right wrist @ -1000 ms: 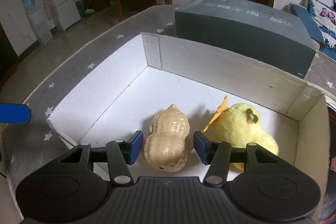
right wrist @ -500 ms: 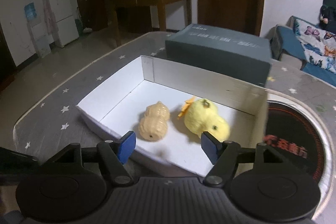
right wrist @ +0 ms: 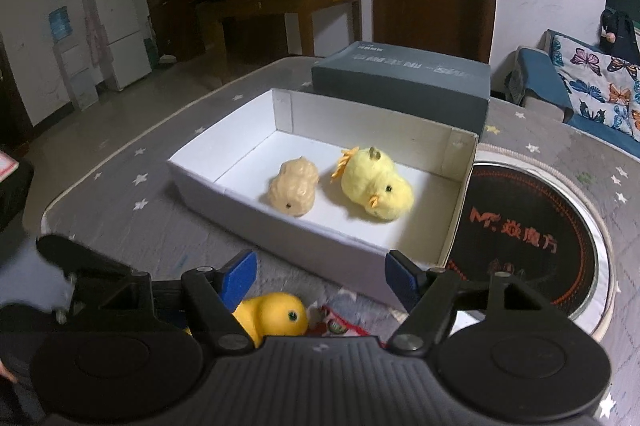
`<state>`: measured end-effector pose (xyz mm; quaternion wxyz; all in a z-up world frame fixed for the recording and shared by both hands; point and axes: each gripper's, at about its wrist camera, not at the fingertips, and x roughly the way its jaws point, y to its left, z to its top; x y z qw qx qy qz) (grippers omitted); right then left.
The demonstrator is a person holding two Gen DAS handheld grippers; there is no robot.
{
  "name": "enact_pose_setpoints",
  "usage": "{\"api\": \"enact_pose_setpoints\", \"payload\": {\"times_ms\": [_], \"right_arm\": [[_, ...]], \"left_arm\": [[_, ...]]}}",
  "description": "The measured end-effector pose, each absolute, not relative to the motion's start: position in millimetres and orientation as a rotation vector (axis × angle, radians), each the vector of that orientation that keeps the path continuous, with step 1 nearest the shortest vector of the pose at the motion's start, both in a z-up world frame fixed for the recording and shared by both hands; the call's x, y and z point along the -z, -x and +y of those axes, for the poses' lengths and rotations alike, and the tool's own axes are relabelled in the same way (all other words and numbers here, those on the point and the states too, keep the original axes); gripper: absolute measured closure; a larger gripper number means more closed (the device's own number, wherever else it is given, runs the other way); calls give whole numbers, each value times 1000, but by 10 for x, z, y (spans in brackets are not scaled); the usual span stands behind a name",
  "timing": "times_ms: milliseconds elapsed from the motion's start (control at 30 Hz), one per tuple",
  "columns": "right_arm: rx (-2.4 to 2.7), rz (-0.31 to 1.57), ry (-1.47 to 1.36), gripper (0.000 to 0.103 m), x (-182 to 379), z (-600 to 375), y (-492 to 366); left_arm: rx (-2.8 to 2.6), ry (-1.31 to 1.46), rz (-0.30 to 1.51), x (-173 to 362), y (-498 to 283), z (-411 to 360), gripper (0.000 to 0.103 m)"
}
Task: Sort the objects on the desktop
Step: 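Grasp the yellow rubber duck with the left gripper, then place the duck into the white box and open the left gripper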
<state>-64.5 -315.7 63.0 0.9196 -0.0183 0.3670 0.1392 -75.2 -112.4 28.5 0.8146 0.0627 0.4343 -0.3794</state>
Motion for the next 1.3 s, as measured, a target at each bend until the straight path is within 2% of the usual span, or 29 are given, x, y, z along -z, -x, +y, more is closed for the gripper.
{"api": "enact_pose_setpoints", "payload": {"times_ms": [333, 633, 700, 1000, 1300], "right_arm": [[-374, 816, 75, 30, -413, -2969, 700], [-407, 856, 148, 34, -171, -2764, 650], [-413, 857, 161, 44, -157, -2739, 654], [-391, 851, 211, 59, -75, -2679, 685], [-376, 778, 174, 59, -455, -2811, 775]], "left_arm": [[703, -123, 906, -346, 544, -695, 63], [761, -18, 944, -344, 463, -753, 63], [770, -21, 948, -329, 458, -813, 63], [757, -24, 955, -290, 436, -913, 63], [781, 9, 842, -790, 471, -913, 63]]}}
